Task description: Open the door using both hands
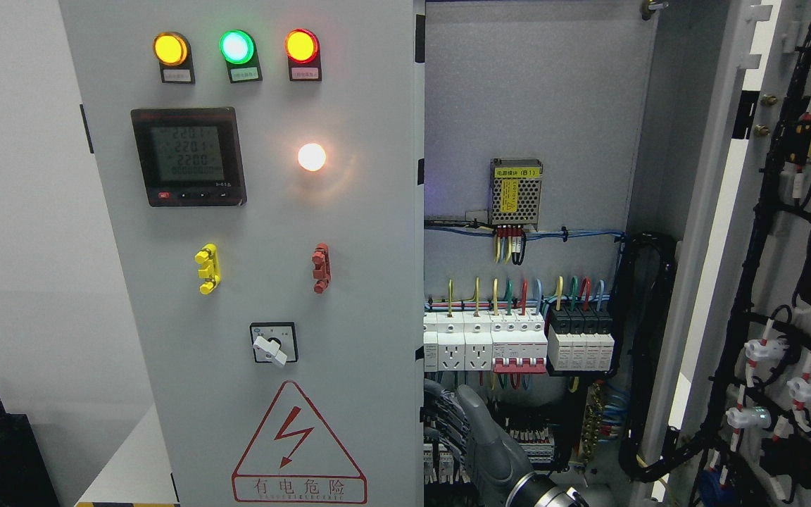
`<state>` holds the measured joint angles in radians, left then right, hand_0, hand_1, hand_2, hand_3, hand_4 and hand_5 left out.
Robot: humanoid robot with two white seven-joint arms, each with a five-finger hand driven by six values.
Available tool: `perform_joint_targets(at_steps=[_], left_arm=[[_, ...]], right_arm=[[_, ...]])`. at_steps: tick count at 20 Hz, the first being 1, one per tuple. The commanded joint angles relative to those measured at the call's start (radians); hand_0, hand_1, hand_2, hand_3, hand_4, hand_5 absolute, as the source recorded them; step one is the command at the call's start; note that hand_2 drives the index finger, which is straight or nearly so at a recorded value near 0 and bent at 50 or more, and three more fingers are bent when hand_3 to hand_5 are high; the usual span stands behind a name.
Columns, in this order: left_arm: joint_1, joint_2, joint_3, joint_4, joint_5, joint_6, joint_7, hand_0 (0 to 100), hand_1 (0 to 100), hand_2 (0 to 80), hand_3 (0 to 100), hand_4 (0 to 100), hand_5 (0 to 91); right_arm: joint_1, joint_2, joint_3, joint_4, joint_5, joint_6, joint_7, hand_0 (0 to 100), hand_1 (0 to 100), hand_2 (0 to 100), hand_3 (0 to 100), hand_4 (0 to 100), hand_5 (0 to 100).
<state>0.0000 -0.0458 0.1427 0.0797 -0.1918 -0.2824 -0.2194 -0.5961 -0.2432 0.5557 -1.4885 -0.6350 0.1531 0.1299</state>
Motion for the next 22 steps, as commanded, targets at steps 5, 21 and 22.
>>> perform_joint_targets(at_steps=[5, 21, 22], left_arm=[[-0.014, 0.000, 0.000, 0.000, 0.000, -0.003, 0.000, 0, 0, 0.0, 0, 3, 0.0], [-0.014, 0.000, 0.000, 0.000, 0.000, -0.003, 0.000, 0, 0, 0.0, 0, 3, 0.0], [-0.014, 0.000, 0.000, 0.000, 0.000, -0.003, 0.000, 0, 0, 0.0, 0, 3, 0.0]], right_arm=[[-0.013, -0.018, 0.004, 0.042, -0.006, 0.002, 0.014, 0, 0, 0, 0, 0, 0], [-0.034, -0.021, 0.003, 0.050, -0.006, 0.000, 0.059, 0, 0, 0, 0, 0, 0], [-0.034, -0.021, 0.003, 0.050, -0.006, 0.000, 0.059, 0, 0, 0, 0, 0, 0]])
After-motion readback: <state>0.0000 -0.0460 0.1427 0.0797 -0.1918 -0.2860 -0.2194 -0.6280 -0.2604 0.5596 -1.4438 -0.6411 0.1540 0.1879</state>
